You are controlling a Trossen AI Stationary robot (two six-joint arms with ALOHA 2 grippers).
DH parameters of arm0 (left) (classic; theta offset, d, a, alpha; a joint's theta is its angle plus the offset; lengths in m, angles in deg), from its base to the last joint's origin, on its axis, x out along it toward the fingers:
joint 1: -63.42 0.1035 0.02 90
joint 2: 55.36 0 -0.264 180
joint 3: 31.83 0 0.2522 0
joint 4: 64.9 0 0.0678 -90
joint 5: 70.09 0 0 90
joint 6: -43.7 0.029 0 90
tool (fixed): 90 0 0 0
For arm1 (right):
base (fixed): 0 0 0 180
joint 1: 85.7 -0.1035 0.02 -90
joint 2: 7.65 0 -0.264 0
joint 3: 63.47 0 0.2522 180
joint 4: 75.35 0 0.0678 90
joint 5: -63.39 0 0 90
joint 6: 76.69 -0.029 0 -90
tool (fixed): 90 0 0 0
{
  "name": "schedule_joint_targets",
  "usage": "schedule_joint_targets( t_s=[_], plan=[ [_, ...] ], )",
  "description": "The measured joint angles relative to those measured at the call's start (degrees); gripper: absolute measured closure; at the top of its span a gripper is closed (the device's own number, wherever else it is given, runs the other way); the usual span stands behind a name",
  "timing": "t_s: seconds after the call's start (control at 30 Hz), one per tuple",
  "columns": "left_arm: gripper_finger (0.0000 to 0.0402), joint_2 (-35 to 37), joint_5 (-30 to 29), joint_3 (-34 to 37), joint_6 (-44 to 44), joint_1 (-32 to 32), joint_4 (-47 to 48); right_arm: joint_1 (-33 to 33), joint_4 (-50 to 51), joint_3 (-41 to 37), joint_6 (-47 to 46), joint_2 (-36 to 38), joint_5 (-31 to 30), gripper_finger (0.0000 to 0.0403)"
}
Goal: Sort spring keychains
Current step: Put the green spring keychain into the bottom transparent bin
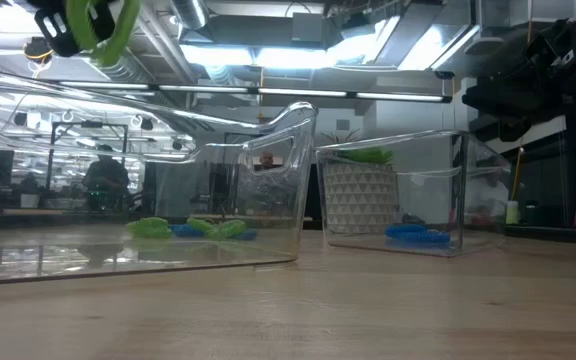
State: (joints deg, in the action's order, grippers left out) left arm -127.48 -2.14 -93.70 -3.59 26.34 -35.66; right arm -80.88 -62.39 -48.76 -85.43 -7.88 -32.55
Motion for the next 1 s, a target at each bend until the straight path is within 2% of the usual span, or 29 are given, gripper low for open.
schedule_joint_targets(
  t_s=[0.2,0.7,0.83,1.0],
  plan=[
    [0.0398,-2.88,0.1,-3.91,1.42,1.48,9.63,0.0,0.0,0.02,0.0,0.01,0.0,0.0336],
    [0.0361,-4.65,2.59,-4.04,5.01,7.27,10.15,0.0,0.0,0.02,0.0,0.01,0.0,0.0336],
    [0.0342,-4.65,5.16,-4.04,5.66,8.94,11.44,0.02,0.0,0.02,0.0,0.0,0.0,0.0336],
    [0.0303,-4.65,5.65,-4.04,5.76,10.38,12.98,0.02,0.0,0.01,0.0,0.0,0.0,0.0336]
  ],
)
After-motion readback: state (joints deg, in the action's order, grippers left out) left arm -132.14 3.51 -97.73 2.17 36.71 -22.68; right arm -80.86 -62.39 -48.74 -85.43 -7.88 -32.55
